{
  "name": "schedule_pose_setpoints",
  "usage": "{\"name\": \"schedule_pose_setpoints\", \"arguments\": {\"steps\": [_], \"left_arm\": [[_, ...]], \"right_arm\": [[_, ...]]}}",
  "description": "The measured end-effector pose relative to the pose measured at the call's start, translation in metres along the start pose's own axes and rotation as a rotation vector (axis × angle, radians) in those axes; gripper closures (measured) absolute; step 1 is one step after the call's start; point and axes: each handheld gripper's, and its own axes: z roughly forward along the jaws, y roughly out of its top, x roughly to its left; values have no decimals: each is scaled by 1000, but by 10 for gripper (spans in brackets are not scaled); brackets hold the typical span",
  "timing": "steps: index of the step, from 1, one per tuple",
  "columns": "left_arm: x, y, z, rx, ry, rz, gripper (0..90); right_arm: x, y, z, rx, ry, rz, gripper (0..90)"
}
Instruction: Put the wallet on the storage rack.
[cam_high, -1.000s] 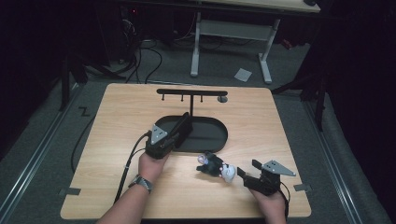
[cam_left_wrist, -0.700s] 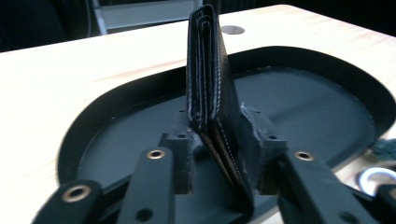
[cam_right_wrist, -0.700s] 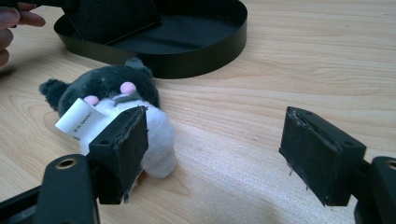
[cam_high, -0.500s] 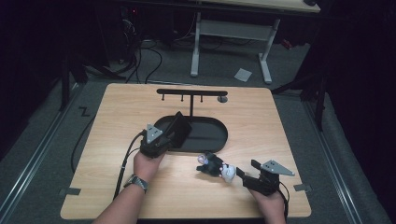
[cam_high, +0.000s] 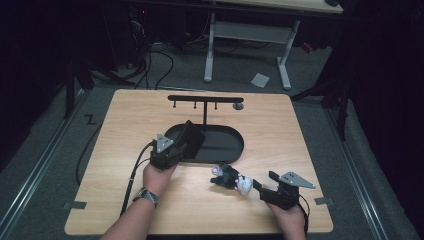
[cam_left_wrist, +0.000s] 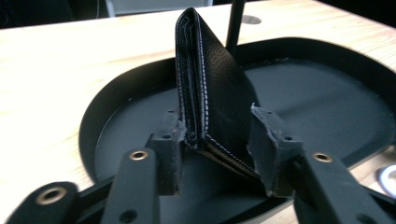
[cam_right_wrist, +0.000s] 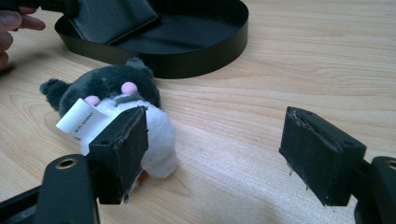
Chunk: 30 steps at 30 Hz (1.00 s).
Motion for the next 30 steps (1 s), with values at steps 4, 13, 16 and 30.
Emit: {"name": "schedule_pose_setpoints", "arguments": {"steps": [4, 13, 16, 30], "left_arm": [[5, -3, -1, 8, 31, -13, 485], [4, -2, -5, 0, 16, -5, 478], [3, -2, -7, 4, 10, 4, 478], [1, -7, -39, 7, -61, 5, 431]], "right_arm": [[0, 0, 0, 2, 0, 2, 234], [0, 0, 0, 1, 1, -1, 233], [0, 0, 0, 2, 1, -1, 233], [1, 0, -1, -2, 8, -4, 234]]}}
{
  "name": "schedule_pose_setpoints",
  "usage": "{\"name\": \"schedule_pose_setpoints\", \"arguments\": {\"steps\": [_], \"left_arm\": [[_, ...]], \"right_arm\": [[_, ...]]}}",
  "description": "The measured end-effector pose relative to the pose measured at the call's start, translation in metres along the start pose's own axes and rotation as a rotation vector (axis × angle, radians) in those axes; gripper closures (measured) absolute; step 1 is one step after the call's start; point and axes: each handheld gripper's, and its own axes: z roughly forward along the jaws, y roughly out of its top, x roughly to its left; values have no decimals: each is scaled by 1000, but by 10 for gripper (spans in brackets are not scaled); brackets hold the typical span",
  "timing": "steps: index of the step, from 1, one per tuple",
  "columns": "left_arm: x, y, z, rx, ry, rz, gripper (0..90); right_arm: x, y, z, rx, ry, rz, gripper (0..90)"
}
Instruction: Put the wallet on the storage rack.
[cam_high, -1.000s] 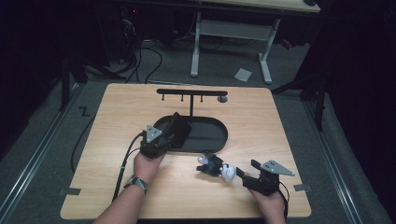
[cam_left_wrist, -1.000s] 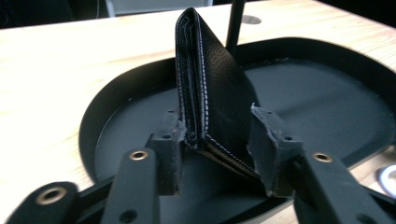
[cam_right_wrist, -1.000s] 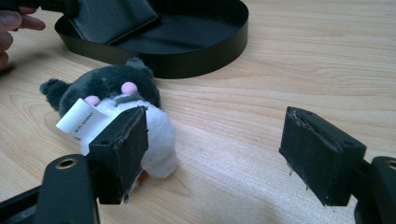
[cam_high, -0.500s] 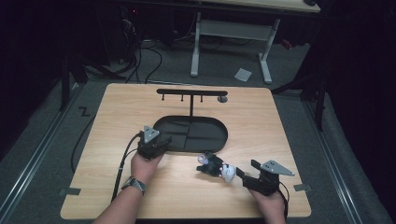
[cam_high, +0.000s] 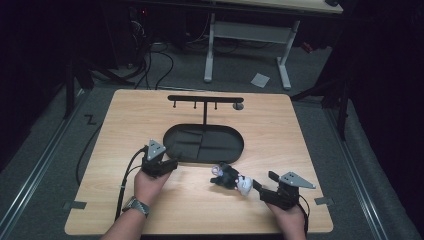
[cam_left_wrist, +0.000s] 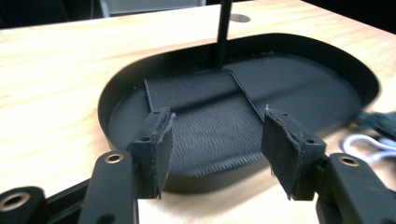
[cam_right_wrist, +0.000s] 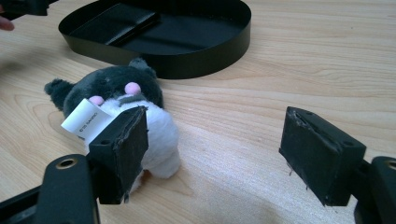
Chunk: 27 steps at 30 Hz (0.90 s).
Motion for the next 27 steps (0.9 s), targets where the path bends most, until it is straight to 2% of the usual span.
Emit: {"name": "schedule_pose_setpoints", "arguments": {"steps": [5, 8, 12, 17, 20, 23, 25, 27], "left_arm": [[-1, -9, -15, -5, -33, -18, 411], [-3, -13, -24, 17, -39, 12, 401], [-3, -20, -38, 44, -69, 8, 387], [-4, -32, -60, 55, -60, 9, 360], [-6, -42, -70, 44, -50, 37, 356], [-4, -45, -73, 44, -77, 9, 352], [-4, -44, -71, 37, -72, 27, 349], [-3, -44, -69, 41, -79, 23, 349]], "right_arm": [[1, 0, 0, 0, 2, 1, 234], [1, 0, 0, 0, 5, -5, 234], [2, 1, 0, -2, 10, -12, 234], [5, 3, -3, -12, 23, -26, 230], [9, 7, -5, -21, 32, -47, 227], [15, 10, -6, -27, 49, -62, 219], [19, 11, -5, -33, 67, -70, 213], [24, 13, -1, -26, 76, -81, 196]]}}
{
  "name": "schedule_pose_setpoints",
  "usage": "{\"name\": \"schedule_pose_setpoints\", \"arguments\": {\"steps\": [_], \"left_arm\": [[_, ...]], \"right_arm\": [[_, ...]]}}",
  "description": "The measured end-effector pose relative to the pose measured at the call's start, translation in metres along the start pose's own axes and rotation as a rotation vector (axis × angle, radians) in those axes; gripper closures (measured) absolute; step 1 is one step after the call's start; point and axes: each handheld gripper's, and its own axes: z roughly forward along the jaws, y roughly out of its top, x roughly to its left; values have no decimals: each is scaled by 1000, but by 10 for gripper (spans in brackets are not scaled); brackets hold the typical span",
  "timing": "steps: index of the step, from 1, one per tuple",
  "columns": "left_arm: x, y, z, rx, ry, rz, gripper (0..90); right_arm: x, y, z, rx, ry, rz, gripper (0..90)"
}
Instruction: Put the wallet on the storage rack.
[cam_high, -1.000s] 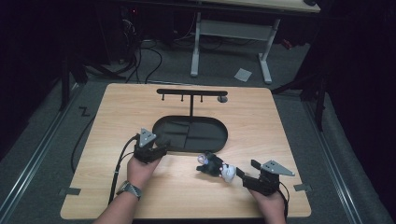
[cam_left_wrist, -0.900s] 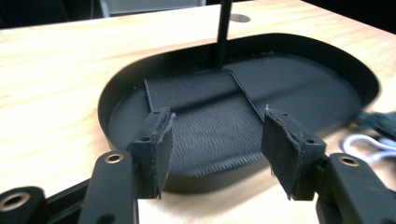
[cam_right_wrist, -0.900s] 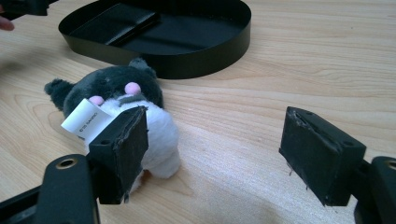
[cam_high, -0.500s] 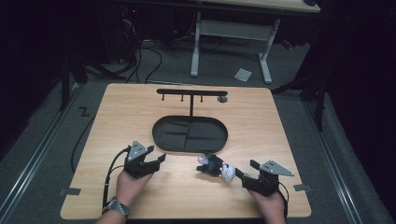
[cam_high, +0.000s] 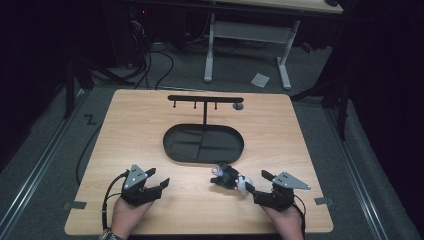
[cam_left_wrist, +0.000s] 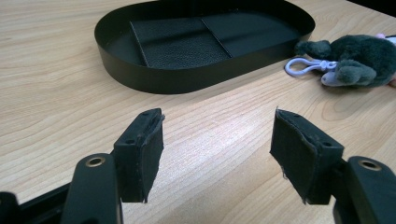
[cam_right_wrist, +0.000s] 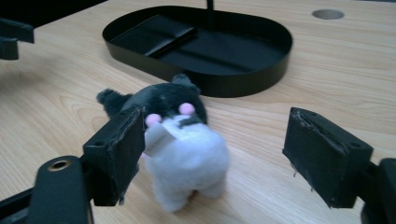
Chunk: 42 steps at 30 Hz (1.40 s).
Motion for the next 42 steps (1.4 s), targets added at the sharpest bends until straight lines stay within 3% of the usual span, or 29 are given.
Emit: {"name": "schedule_pose_setpoints", "arguments": {"steps": [9, 12, 16, 20, 22, 26, 30, 36, 42], "left_arm": [[1, 2, -1, -26, -15, -1, 350], [3, 2, -2, -32, -18, -2, 350], [6, 3, -5, -39, -15, -9, 350], [8, 3, -8, -43, -26, -4, 350], [10, 2, -7, -45, -24, -22, 351], [7, 4, -7, -52, -26, -20, 352], [6, 3, -4, -44, -25, -10, 353], [6, 1, 0, -44, -30, -12, 355], [7, 2, 0, -57, -47, -24, 357]], "right_arm": [[25, 4, 28, 104, 70, -77, 134], [30, 8, 36, 137, 71, -106, 111], [31, 12, 45, 170, 57, -129, 109], [23, 13, 56, 256, 43, -136, 131], [19, 12, 61, 300, 52, -145, 140], [18, 8, 60, 305, 63, -146, 200], [25, 3, 63, 344, 65, -181, 238], [30, 2, 60, 320, 81, -189, 411], [34, 3, 52, 261, 69, -180, 435]]}}
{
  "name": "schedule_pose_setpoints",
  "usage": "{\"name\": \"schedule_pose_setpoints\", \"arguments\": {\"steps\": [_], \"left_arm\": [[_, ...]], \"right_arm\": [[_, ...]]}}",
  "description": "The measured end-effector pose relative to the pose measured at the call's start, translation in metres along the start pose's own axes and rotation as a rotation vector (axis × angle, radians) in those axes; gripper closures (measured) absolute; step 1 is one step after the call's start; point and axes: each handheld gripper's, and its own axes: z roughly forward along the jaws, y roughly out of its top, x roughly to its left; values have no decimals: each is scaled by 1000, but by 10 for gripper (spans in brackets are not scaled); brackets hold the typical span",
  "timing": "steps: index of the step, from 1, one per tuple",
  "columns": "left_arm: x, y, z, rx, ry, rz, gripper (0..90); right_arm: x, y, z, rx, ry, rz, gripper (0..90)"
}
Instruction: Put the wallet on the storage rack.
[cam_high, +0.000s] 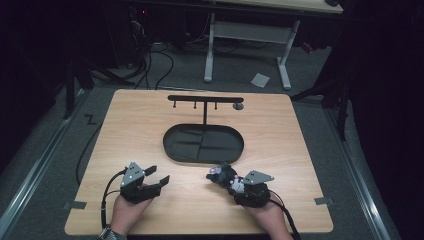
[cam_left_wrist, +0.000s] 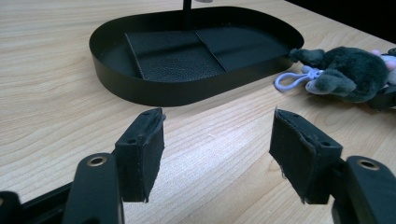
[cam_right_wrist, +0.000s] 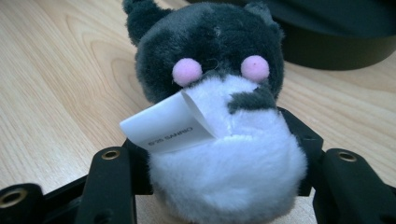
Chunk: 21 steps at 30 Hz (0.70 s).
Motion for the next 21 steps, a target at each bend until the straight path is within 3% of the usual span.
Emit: {"name": "schedule_pose_setpoints", "arguments": {"steps": [9, 16, 21], "left_arm": [[0, 1, -2, -18, -10, -3, 357], [-2, 4, -4, -26, -24, 24, 357], [-3, 4, -5, -29, -17, 40, 352]], "right_arm": [[1, -1, -11, -95, -47, 14, 436], [-5, 4, -25, -202, -82, 62, 436], [-6, 5, -32, -243, -116, 72, 436]]}}
